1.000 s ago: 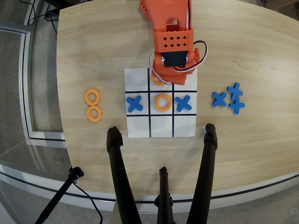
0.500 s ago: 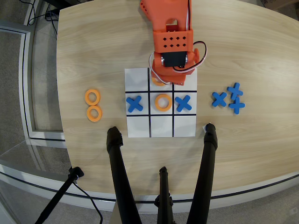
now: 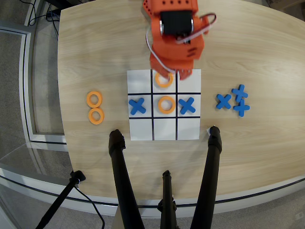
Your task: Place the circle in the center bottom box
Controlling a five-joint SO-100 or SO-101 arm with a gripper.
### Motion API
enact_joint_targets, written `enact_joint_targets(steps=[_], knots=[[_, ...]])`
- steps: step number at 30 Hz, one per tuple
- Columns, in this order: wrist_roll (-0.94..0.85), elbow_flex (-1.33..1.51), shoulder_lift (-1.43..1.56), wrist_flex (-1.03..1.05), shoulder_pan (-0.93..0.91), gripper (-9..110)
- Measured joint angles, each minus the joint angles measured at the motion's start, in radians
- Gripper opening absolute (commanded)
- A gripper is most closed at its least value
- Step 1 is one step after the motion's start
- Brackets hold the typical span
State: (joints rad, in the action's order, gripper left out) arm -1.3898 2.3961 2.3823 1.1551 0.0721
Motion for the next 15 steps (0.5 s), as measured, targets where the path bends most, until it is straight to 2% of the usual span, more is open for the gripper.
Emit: enact_joint_targets(steps=[5,11,15], knots=[[-0.043,0.238,0.362,0.132,0.014,13],[-0.074,0.598,0.733,0.133,0.031,13],[-0.086,0.721,0.847,0.13,0.029,13]])
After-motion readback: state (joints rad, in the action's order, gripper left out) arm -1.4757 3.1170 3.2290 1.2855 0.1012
